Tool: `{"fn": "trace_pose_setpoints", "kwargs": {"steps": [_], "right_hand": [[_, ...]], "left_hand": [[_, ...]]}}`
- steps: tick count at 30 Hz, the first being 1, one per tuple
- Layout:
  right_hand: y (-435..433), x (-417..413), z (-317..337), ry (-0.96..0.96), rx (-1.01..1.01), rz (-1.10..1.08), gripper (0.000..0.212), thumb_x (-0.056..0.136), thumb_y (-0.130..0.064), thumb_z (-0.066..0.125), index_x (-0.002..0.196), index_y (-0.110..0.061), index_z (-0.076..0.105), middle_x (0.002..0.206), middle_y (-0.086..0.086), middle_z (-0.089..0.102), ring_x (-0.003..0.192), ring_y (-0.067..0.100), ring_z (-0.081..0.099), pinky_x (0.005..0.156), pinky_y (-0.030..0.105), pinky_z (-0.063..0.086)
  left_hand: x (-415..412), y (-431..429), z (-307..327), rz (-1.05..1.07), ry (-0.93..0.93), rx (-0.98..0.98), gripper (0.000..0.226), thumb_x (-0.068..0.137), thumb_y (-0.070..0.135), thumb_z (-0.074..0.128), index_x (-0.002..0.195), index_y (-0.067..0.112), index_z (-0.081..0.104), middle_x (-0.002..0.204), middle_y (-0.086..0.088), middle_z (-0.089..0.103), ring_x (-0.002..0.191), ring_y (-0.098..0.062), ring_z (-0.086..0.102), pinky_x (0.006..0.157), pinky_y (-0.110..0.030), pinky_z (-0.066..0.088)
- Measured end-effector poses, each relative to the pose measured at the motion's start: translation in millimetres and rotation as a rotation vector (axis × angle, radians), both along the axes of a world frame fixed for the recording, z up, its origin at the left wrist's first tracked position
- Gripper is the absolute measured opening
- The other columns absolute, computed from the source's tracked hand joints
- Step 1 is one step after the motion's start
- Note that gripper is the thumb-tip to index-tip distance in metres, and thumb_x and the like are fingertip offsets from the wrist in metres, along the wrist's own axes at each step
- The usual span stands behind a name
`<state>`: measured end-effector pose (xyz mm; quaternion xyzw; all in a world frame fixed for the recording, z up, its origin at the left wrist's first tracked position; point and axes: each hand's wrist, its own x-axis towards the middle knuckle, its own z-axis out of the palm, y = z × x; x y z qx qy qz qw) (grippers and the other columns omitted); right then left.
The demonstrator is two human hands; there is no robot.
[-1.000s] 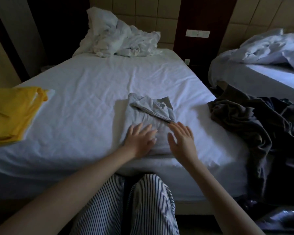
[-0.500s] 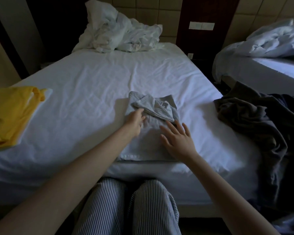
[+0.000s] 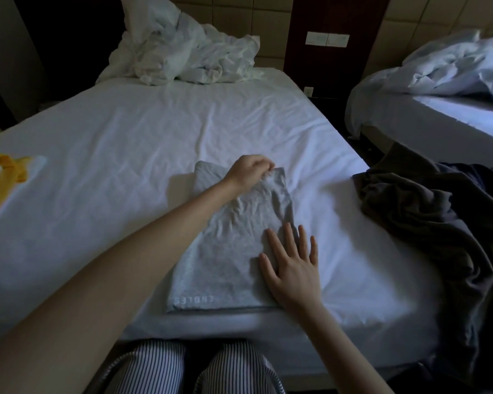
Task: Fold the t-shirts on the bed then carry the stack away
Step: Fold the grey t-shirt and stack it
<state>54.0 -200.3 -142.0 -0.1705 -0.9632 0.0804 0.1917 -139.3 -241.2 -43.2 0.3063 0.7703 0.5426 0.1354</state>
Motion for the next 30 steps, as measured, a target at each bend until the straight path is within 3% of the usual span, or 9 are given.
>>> {"fn": "trace_pose_setpoints", "kwargs": {"steps": [1, 3, 6, 9, 13, 19, 25, 28, 30], "right_hand": [[-0.2, -0.3, 0.3, -0.013, -0.023, -0.003, 0.06, 0.088, -0.055, 0.027, 0.138, -0.027, 0.046, 0.145, 0.013, 0.041, 0.137, 0.038, 0.03, 0.111, 0.044, 0.004], [-0.6, -1.3, 0.2, -0.044, -0.06, 0.002, 0.064, 0.086, -0.057, 0.022, 0.14, -0.028, 0.041, 0.147, 0.012, 0.038, 0.138, 0.038, 0.029, 0.112, 0.047, 0.01], [-1.1, -2.8, -1.1, -0.061, -0.054, -0.019, 0.064, 0.085, -0.056, 0.025, 0.138, -0.025, 0.046, 0.142, 0.014, 0.045, 0.132, 0.04, 0.038, 0.109, 0.053, 0.025], [-1.6, -3.1, 1.1, -0.058, -0.038, -0.022, 0.065, 0.085, -0.056, 0.025, 0.137, -0.024, 0.047, 0.141, 0.015, 0.046, 0.13, 0.04, 0.04, 0.107, 0.053, 0.028], [-2.8, -0.4, 5.5, -0.108, -0.065, -0.003, 0.077, 0.079, -0.062, 0.008, 0.146, -0.029, 0.03, 0.153, 0.011, 0.028, 0.141, 0.034, 0.02, 0.114, 0.047, 0.01], [-2.6, 2.4, 7.4, -0.162, -0.043, -0.005, 0.082, 0.074, -0.063, -0.002, 0.147, -0.034, 0.021, 0.156, 0.006, 0.02, 0.142, 0.03, 0.015, 0.113, 0.043, 0.006], [-6.5, 6.6, 12.6, -0.24, -0.057, 0.002, 0.087, 0.07, -0.065, -0.008, 0.149, -0.034, 0.012, 0.158, 0.005, 0.012, 0.143, 0.029, 0.009, 0.115, 0.043, 0.003], [-6.7, 7.6, 19.3, -0.296, -0.088, 0.015, 0.084, 0.073, -0.067, -0.004, 0.149, -0.033, 0.013, 0.157, 0.004, 0.013, 0.143, 0.029, 0.009, 0.115, 0.044, 0.005], [-0.2, 2.0, 34.2, -0.381, -0.126, 0.052, 0.068, 0.087, -0.064, 0.018, 0.146, -0.029, 0.025, 0.152, 0.005, 0.025, 0.139, 0.031, 0.02, 0.113, 0.045, 0.014]], "left_hand": [[-1.7, -1.0, -16.1, -0.01, 0.243, -0.196, 0.045, 0.083, 0.042, 0.045, 0.114, 0.017, 0.066, 0.115, -0.005, 0.066, 0.106, -0.017, 0.061, 0.092, -0.028, 0.045], [0.0, -3.3, -47.0, -0.113, 0.539, -0.651, 0.052, 0.092, 0.053, 0.034, 0.14, 0.035, 0.041, 0.153, -0.001, 0.032, 0.14, -0.021, 0.028, 0.115, -0.039, 0.021], [0.0, 3.7, -61.9, -0.185, 0.536, -0.911, 0.052, 0.095, 0.06, 0.017, 0.145, 0.048, 0.014, 0.16, 0.006, -0.004, 0.146, -0.026, -0.008, 0.114, -0.052, -0.007], [-5.9, 16.3, -54.5, -0.173, 0.483, -0.974, 0.054, 0.092, 0.067, 0.016, 0.144, 0.053, 0.013, 0.159, 0.006, -0.005, 0.145, -0.031, -0.012, 0.109, -0.06, -0.012], [-3.0, 18.7, -58.2, -0.103, 0.488, -0.949, 0.053, 0.092, 0.065, 0.018, 0.144, 0.052, 0.015, 0.16, 0.006, 0.001, 0.145, -0.03, -0.008, 0.111, -0.06, -0.01], [42.2, -53.0, -67.4, -0.038, 0.569, -0.85, 0.052, 0.096, 0.056, 0.01, 0.147, 0.046, 0.008, 0.159, 0.008, 0.003, 0.146, -0.021, 0.001, 0.116, -0.05, -0.001], [102.5, -143.2, -83.9, 0.003, 0.734, -0.864, 0.075, 0.076, 0.058, -0.014, 0.147, 0.041, 0.003, 0.159, 0.008, 0.009, 0.146, -0.016, 0.006, 0.116, -0.039, -0.002], [100.4, -144.2, -78.7, -0.028, 0.638, -0.867, 0.07, 0.081, 0.063, -0.006, 0.147, 0.043, 0.005, 0.159, 0.012, 0.005, 0.146, -0.013, 0.002, 0.116, -0.037, -0.003], [85.9, -139.6, -68.6, -0.107, 0.521, -0.85, 0.053, 0.096, 0.057, 0.017, 0.147, 0.042, 0.016, 0.158, 0.012, 0.011, 0.146, -0.014, 0.007, 0.116, -0.034, 0.001]]}}
